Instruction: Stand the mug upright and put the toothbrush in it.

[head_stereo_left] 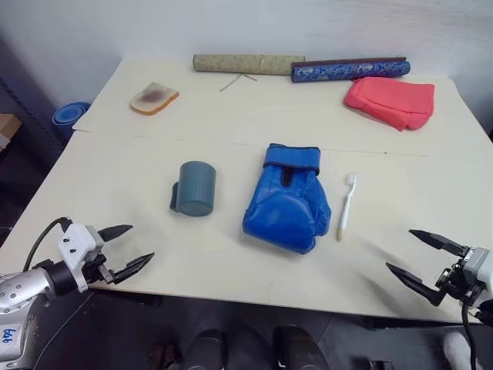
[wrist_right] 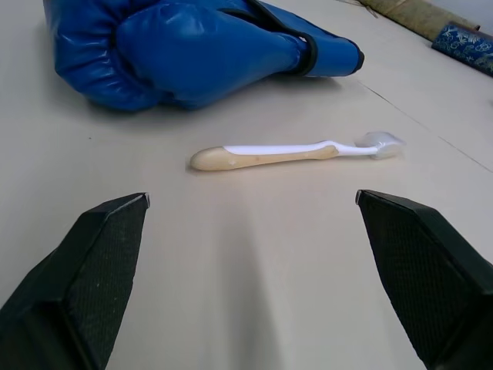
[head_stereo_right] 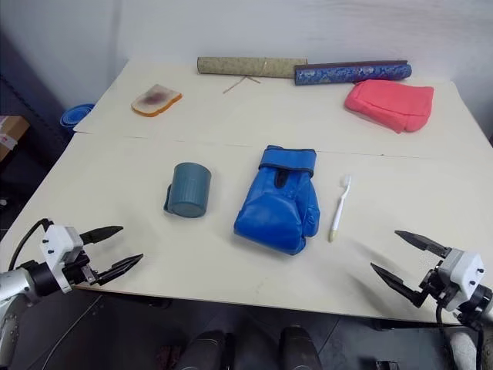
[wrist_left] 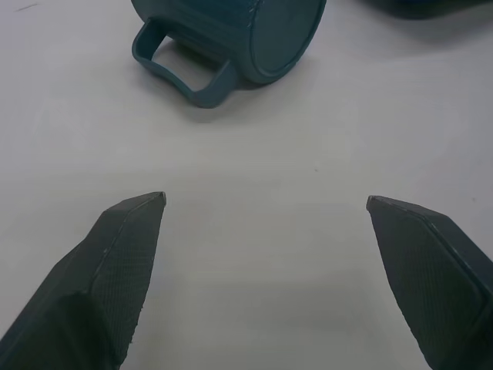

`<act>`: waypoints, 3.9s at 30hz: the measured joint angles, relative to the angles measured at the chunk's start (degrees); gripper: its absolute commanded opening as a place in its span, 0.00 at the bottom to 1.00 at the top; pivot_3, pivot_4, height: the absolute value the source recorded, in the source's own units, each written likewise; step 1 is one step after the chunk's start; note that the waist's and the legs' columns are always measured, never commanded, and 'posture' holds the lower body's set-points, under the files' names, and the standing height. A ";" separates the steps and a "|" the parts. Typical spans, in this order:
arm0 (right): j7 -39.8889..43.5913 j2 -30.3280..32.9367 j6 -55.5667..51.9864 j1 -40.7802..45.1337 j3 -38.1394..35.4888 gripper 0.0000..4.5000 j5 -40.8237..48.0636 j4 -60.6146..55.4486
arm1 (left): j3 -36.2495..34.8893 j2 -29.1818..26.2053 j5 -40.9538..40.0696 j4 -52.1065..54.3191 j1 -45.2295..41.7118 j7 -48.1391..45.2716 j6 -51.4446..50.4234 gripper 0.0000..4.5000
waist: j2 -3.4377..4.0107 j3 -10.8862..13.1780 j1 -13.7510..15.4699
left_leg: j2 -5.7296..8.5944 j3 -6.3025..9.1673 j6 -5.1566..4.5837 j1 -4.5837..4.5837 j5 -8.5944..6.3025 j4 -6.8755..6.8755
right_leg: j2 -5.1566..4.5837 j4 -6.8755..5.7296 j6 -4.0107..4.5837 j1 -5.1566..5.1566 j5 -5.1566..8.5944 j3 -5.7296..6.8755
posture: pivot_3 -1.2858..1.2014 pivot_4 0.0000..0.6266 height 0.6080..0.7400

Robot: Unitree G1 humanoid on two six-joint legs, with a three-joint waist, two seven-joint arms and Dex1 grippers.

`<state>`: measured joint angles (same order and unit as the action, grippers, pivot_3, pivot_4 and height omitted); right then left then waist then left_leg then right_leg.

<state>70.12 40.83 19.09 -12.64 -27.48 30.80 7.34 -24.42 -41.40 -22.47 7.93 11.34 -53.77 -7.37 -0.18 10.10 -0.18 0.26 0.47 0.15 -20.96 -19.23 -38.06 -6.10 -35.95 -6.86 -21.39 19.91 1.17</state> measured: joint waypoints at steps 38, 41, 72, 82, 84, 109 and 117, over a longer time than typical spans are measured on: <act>-42.03 4.85 -100.37 60.86 26.79 1.00 22.54 4.54 | 4.98 -1.06 -17.85 9.73 -11.29 -6.84 -16.24 0.98 | 0.14 0.06 -0.47 | 0.10 0.27 -0.01 -0.53 0.06 -0.07 | -0.10 -0.07 0.00 -0.29 -0.01 0.30 | 0.52 0.24 1.00; -39.63 4.12 -102.23 62.53 29.12 0.87 20.81 5.67 | 4.84 -0.47 -17.84 9.93 -10.48 -6.41 -16.06 1.00 | 0.14 0.06 -0.48 | 0.10 0.28 -0.01 -0.54 0.06 -0.08 | -0.10 -0.07 0.00 -0.29 -0.01 0.33 | 0.52 0.24 1.00; -25.49 29.92 -72.67 59.11 15.33 0.05 -4.45 47.06 | 6.72 0.12 -16.57 7.56 -13.47 -5.19 -13.36 1.00 | 0.27 0.14 -0.71 | 0.33 -0.46 -0.42 -0.39 -0.05 -0.01 | -0.05 0.02 -0.24 -0.26 -0.13 0.56 | 0.52 0.24 1.00; -33.26 29.06 -55.75 57.86 10.31 0.65 -11.23 61.34 | 8.79 0.83 -16.09 6.74 -15.47 -5.29 -13.26 1.00 | 0.49 0.25 -1.41 | -0.01 -1.05 -0.28 -0.05 0.00 -0.07 | 0.21 0.03 -0.28 -0.33 -0.15 0.24 | 0.52 0.24 1.00; -29.79 29.52 -52.47 56.12 11.29 0.79 -12.65 60.30 | 8.86 0.64 -16.03 6.21 -16.98 -5.67 -13.25 1.00 | 0.51 0.24 -1.36 | 0.00 -1.04 -0.29 -0.06 -0.01 -0.07 | 0.21 0.04 -0.29 -0.33 -0.15 0.23 | 0.52 0.24 1.00; -4.53 4.48 -44.52 29.79 3.42 0.99 12.99 -15.75 | -1.38 -2.05 -12.62 -7.16 -11.74 -3.35 -9.80 1.00 | 0.43 0.27 -0.04 | 0.03 -0.47 -0.23 -0.33 -0.11 -0.10 | -0.23 0.01 -0.41 -0.31 -0.24 0.29 | 0.52 0.24 1.00; 4.87 -6.15 -20.51 22.27 12.38 0.99 3.85 -15.90 | -13.06 -2.93 -14.10 -8.63 -6.00 15.40 -31.09 1.00 | 0.23 0.28 0.07 | 0.17 -0.46 -0.47 -0.22 -0.22 -0.34 | -0.39 -0.01 -0.46 -0.13 -0.27 0.29 | 0.52 0.24 1.00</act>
<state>74.99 34.68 -1.42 9.63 -15.10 34.65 -8.56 -37.48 -44.34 -36.57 -0.70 5.34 -38.37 -38.46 0.05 10.38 -0.11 0.43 0.01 -0.32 -21.18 -19.46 -38.41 -6.50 -35.96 -7.32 -21.52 19.64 1.47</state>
